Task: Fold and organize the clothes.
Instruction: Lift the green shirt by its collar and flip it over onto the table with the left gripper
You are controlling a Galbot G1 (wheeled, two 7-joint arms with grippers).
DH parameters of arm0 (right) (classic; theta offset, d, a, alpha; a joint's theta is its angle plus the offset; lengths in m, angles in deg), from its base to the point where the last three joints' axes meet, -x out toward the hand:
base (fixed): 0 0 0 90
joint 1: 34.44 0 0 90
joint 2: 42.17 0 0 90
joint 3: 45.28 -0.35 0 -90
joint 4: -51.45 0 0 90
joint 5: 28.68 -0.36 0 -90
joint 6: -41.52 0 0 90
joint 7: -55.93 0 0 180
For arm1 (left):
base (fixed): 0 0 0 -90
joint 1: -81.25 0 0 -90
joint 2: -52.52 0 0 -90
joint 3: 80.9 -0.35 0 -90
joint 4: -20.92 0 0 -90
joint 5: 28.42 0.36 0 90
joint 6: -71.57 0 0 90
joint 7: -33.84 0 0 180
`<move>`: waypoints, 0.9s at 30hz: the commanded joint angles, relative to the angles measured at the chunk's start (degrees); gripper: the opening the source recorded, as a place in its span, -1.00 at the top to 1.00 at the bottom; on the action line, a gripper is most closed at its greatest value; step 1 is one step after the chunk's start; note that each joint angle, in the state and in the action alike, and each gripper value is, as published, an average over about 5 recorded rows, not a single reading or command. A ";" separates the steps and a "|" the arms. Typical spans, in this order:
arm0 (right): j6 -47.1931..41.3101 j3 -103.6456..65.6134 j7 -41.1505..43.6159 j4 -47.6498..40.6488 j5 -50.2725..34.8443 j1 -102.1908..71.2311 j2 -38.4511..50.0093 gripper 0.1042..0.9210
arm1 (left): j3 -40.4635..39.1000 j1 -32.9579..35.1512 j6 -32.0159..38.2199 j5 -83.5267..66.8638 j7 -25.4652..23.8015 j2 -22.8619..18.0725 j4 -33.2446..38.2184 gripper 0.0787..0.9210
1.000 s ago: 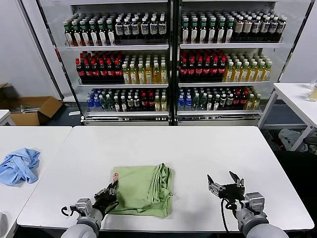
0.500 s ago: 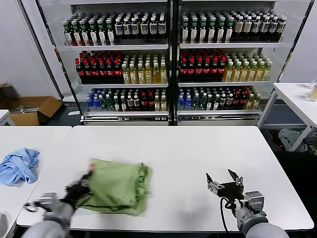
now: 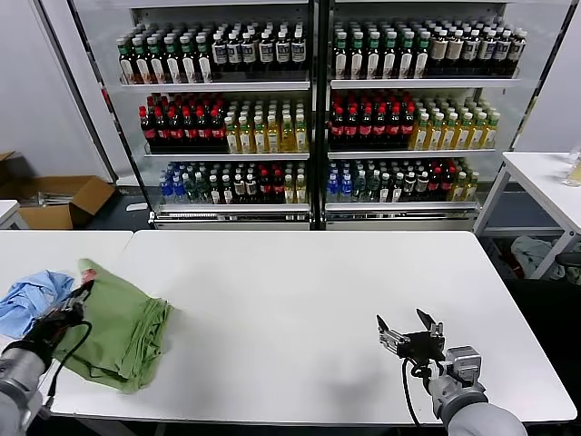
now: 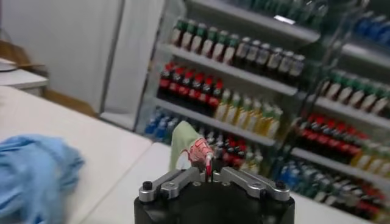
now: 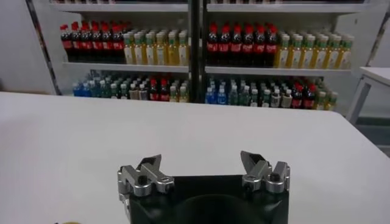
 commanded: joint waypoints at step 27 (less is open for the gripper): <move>-0.05 -5.04 0.15 2.18 -0.04 -3.18 1.09 -0.76 | -46.98 -10.40 10.16 27.58 -6.32 -28.10 -6.44 0.69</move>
